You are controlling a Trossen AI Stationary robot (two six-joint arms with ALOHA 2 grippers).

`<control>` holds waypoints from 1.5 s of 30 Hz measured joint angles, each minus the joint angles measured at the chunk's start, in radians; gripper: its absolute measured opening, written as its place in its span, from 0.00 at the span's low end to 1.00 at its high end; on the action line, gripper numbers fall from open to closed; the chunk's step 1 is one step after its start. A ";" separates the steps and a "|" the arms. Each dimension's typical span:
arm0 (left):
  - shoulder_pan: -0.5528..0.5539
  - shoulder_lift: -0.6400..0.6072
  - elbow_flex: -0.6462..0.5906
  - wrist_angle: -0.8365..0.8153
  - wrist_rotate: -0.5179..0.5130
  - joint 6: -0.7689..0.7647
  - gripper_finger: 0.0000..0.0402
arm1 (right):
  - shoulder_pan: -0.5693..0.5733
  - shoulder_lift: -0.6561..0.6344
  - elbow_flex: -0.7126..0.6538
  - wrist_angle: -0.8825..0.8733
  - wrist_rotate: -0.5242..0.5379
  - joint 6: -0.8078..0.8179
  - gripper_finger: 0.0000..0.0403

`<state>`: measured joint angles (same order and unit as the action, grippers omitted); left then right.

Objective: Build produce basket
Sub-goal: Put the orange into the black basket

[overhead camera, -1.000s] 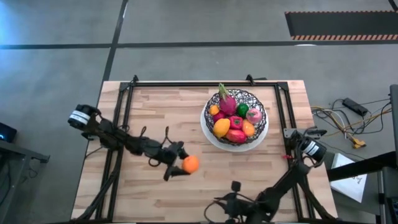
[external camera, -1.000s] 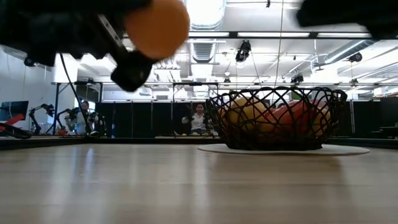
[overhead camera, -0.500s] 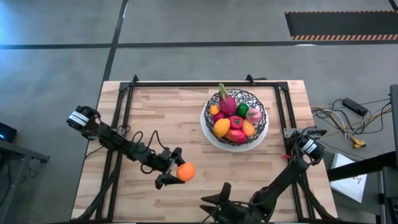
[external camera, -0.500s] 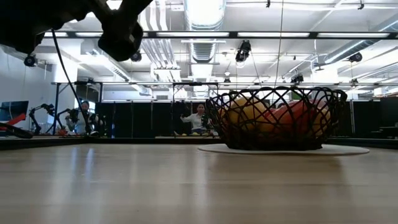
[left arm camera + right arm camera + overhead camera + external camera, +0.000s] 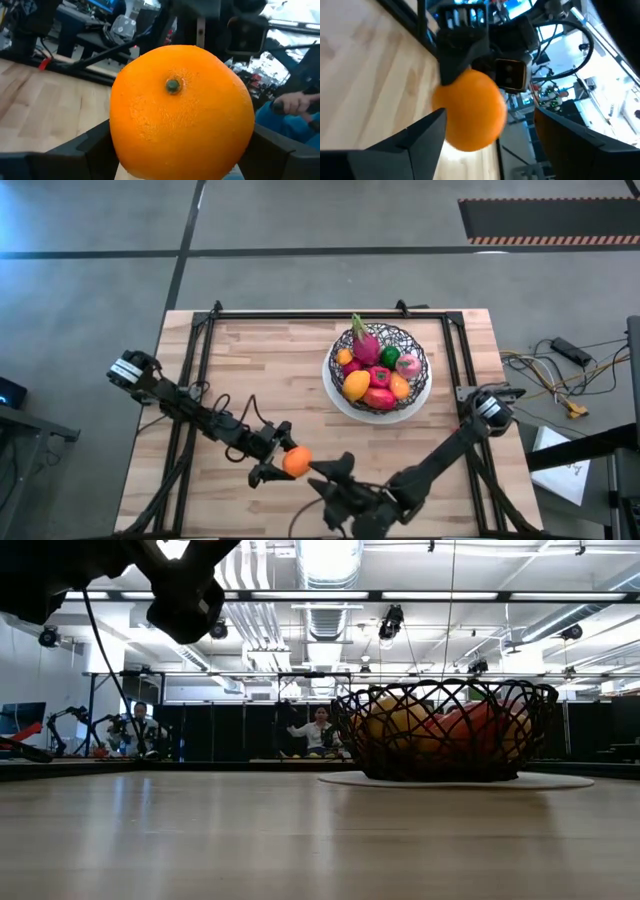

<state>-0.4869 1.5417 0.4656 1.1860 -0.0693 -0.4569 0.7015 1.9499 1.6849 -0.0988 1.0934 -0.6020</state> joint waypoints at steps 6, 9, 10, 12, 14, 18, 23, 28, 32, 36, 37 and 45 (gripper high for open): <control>0.000 0.000 0.000 -0.028 0.000 -0.001 0.74 | -0.060 0.000 0.091 -0.234 -0.165 0.033 0.74; 0.000 0.000 0.000 -0.029 0.015 -0.001 0.74 | -0.092 0.000 0.109 -0.317 -0.260 0.071 0.74; 0.000 0.000 0.000 -0.031 0.025 -0.001 0.74 | -0.102 0.000 0.109 -0.324 -0.280 0.069 0.74; 0.000 0.000 0.000 -0.048 0.032 -0.002 0.74 | -0.114 0.000 0.106 -0.324 -0.296 0.050 0.74; 0.001 -0.001 0.000 -0.073 0.034 -0.003 0.74 | -0.122 0.000 0.100 -0.324 -0.322 0.034 0.74; 0.000 0.000 -0.002 -0.093 0.036 -0.005 0.74 | -0.141 0.003 0.089 -0.315 -0.429 0.038 0.74; 0.000 0.000 -0.002 -0.106 0.037 -0.004 0.74 | -0.159 0.026 0.089 -0.304 -0.441 0.052 0.73; 0.000 0.000 -0.002 -0.113 0.037 -0.002 0.74 | -0.166 0.041 0.091 -0.296 -0.442 0.050 0.72; 0.000 0.000 -0.002 -0.134 0.042 0.035 0.74 | -0.165 0.054 0.091 -0.284 -0.441 0.059 0.69; 0.002 0.000 -0.002 -0.139 0.046 0.089 0.76 | -0.165 0.055 0.090 -0.290 -0.442 0.089 0.61; 0.004 0.000 -0.002 -0.140 0.049 0.103 0.77 | -0.164 0.055 0.090 -0.291 -0.441 0.114 0.59; 0.048 0.000 0.001 -0.193 0.063 0.205 0.88 | -0.144 0.057 0.088 -0.377 -0.446 0.394 0.58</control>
<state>-0.4390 1.5414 0.4664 0.9934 -0.0059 -0.2524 0.5571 2.0066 1.7729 -0.4756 0.6473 -0.2083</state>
